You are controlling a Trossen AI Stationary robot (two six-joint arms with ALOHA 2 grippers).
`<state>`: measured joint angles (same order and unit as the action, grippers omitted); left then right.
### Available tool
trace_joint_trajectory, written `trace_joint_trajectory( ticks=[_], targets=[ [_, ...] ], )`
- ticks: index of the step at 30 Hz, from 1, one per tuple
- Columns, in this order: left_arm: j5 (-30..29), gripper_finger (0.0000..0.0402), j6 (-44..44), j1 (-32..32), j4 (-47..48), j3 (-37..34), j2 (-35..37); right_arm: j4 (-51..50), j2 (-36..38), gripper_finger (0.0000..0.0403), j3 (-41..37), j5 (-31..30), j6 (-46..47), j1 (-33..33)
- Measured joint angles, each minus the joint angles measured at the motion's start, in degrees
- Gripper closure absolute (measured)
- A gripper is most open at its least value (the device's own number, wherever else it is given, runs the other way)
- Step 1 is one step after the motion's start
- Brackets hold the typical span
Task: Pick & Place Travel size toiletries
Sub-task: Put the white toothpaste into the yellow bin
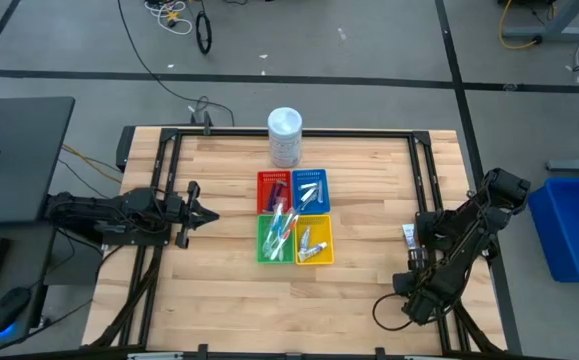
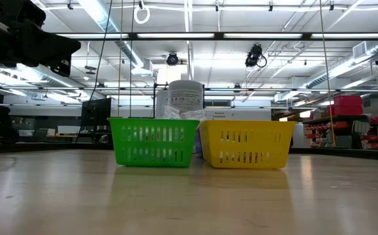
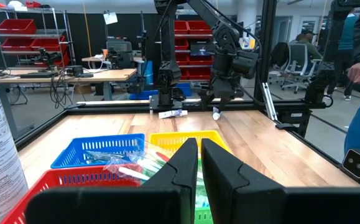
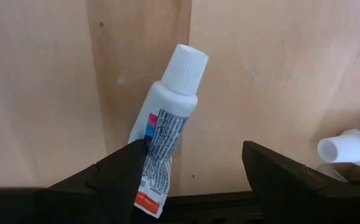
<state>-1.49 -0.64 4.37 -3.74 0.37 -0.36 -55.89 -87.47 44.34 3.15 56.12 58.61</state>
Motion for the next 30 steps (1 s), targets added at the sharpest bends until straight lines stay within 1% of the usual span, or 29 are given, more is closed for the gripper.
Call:
trace_joint_trajectory(
  ticks=[8,18,23,30],
  targets=[
    [0.0,0.0374,0.0,0.0,0.0,0.0,0.0,3.4,-2.6,0.0117,0.0,0.3,0.0,0.0],
    [0.0,0.0374,0.0,0.0,0.0,0.0,0.0,3.9,3.0,0.0136,0.3,-0.1,0.4,0.1],
    [0.0,0.0374,0.0,0.0,0.0,0.0,0.0,4.0,3.1,0.0153,-0.1,-0.1,0.4,0.0],
    [0.0,0.0374,0.0,0.0,0.0,0.0,0.0,4.7,3.2,0.0169,-1.8,-0.4,4.1,0.4]
  ],
)
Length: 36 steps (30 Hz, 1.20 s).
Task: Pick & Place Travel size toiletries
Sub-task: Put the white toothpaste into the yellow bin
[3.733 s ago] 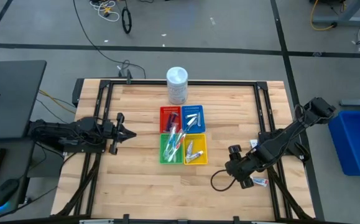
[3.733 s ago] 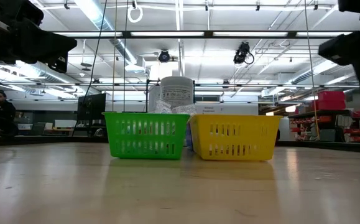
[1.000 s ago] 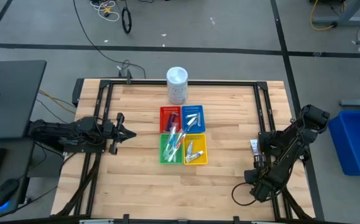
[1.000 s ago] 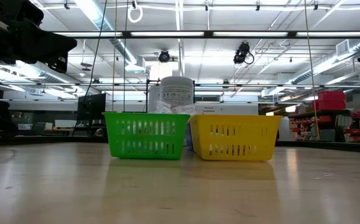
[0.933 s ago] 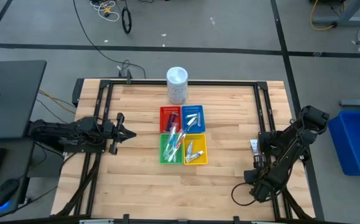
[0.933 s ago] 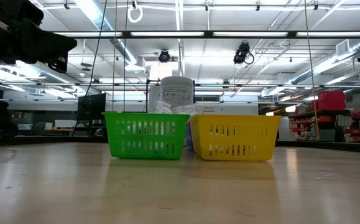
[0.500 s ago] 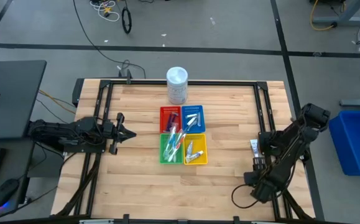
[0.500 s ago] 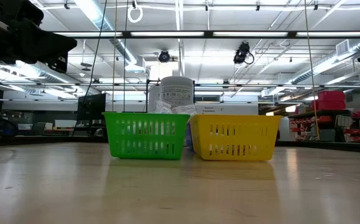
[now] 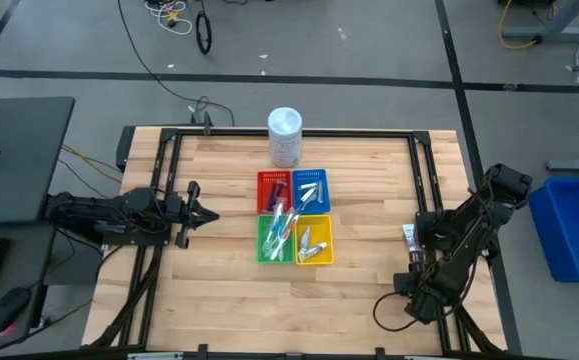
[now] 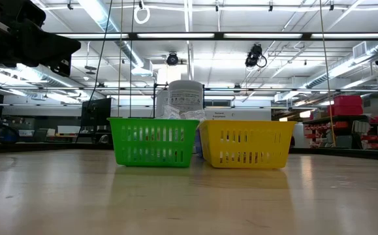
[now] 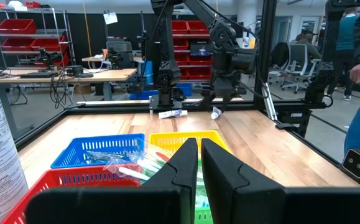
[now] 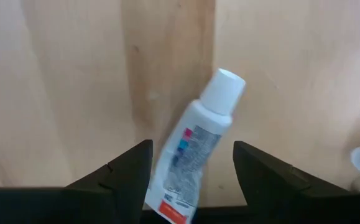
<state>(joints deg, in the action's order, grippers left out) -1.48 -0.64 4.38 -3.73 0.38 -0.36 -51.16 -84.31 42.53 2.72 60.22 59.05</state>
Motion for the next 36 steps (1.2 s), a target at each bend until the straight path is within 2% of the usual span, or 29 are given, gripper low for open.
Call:
trace_joint_trajectory(
  ticks=[15,24,36],
  targets=[
    [0.0,0.0374,0.0,0.0,0.0,0.0,0.0,2.0,-1.1,0.0174,-0.3,-3.7,5.9,0.0],
    [0.0,0.0374,0.0,0.0,0.0,0.0,0.0,3.2,-1.9,0.0210,-2.0,-2.6,6.9,0.0],
    [0.0,0.0374,0.0,0.0,0.0,0.0,0.0,3.4,-1.9,0.0285,-2.2,-2.5,6.3,0.0]
  ],
)
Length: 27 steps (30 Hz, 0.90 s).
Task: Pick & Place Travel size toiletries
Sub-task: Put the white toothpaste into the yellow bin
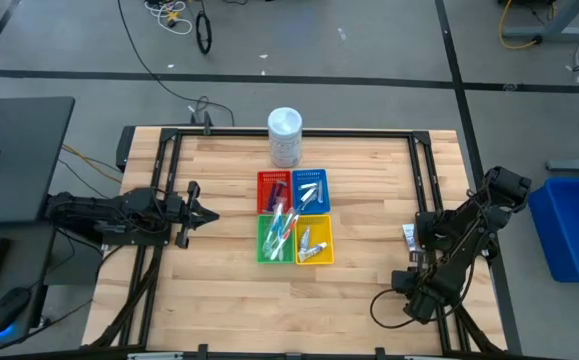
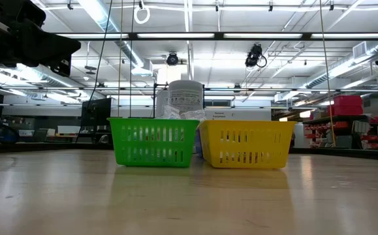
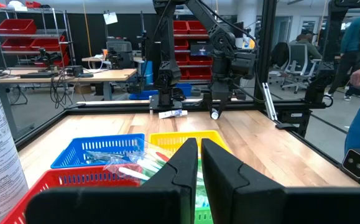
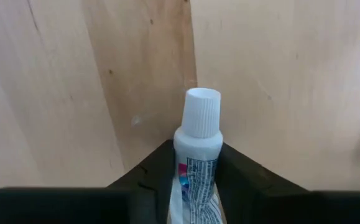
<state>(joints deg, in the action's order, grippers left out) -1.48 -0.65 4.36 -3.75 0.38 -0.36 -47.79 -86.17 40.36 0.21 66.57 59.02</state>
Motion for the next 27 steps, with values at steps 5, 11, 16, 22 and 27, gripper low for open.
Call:
trace_joint_trajectory(
  ticks=[5,11,16,22,27],
  targets=[
    [0.0,0.0374,0.0,0.0,0.0,0.0,0.0,-0.2,0.0,0.0304,0.0,-0.1,-1.0,0.0],
    [0.0,0.0374,0.0,0.0,0.0,0.0,0.0,-0.4,0.2,0.0307,0.0,0.0,-1.5,0.0],
    [0.0,0.0374,0.0,0.0,0.0,0.0,0.0,-1.2,1.5,0.0305,2.0,-0.1,-3.1,-0.1],
    [0.0,0.0374,0.0,0.0,0.0,0.0,0.0,-1.3,2.7,0.0315,4.8,-0.1,-5.1,-0.6],
    [0.0,0.0374,0.0,0.0,0.0,0.0,0.0,-1.0,2.7,0.0316,5.8,-1.1,-7.5,-2.0]
  ],
)
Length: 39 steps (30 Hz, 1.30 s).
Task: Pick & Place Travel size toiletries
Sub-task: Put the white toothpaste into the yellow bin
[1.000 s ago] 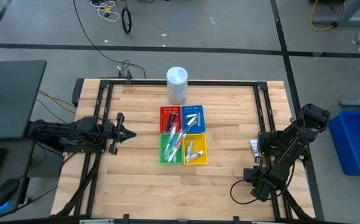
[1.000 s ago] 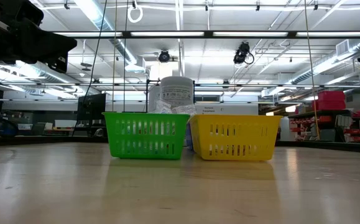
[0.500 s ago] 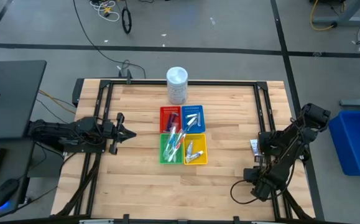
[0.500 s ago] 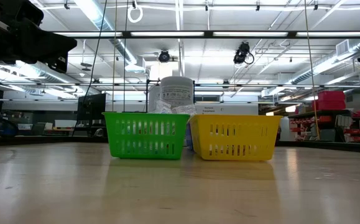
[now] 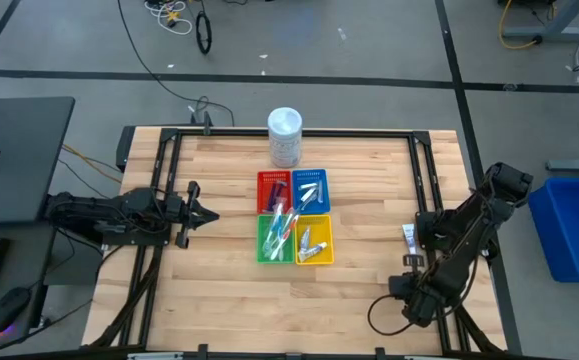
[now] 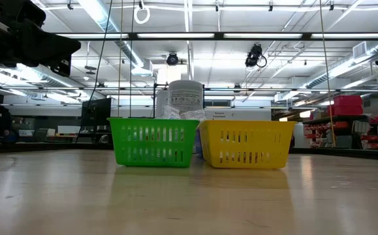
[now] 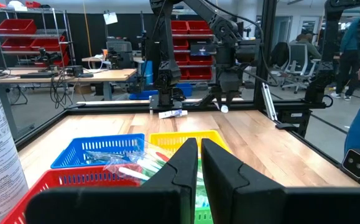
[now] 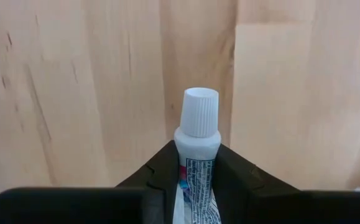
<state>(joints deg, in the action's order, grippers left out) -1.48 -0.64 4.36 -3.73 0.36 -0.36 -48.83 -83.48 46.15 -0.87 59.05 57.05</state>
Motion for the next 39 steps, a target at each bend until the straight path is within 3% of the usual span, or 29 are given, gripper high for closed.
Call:
trace_joint_trajectory(
  ticks=[7,17,29,34,39],
  targets=[
    [0.0,0.0374,0.0,0.0,0.0,0.0,0.0,2.6,0.0,0.0318,0.1,-3.2,-5.3,-3.9],
    [0.0,0.0374,0.0,0.0,0.0,0.0,0.0,16.6,0.0,0.0317,0.2,-12.8,-23.6,-12.1],
    [0.0,0.0374,0.0,0.0,0.0,0.0,0.0,13.0,0.0,0.0322,9.4,-14.1,-39.6,-21.4],
    [0.0,0.0374,0.0,0.0,0.0,0.0,0.0,13.4,0.0,0.0322,12.3,-14.1,-51.5,-26.5],
    [0.0,0.0374,0.0,0.0,0.0,0.0,0.0,17.9,0.0,0.0322,12.7,-14.1,-70.3,-31.0]
  ],
)
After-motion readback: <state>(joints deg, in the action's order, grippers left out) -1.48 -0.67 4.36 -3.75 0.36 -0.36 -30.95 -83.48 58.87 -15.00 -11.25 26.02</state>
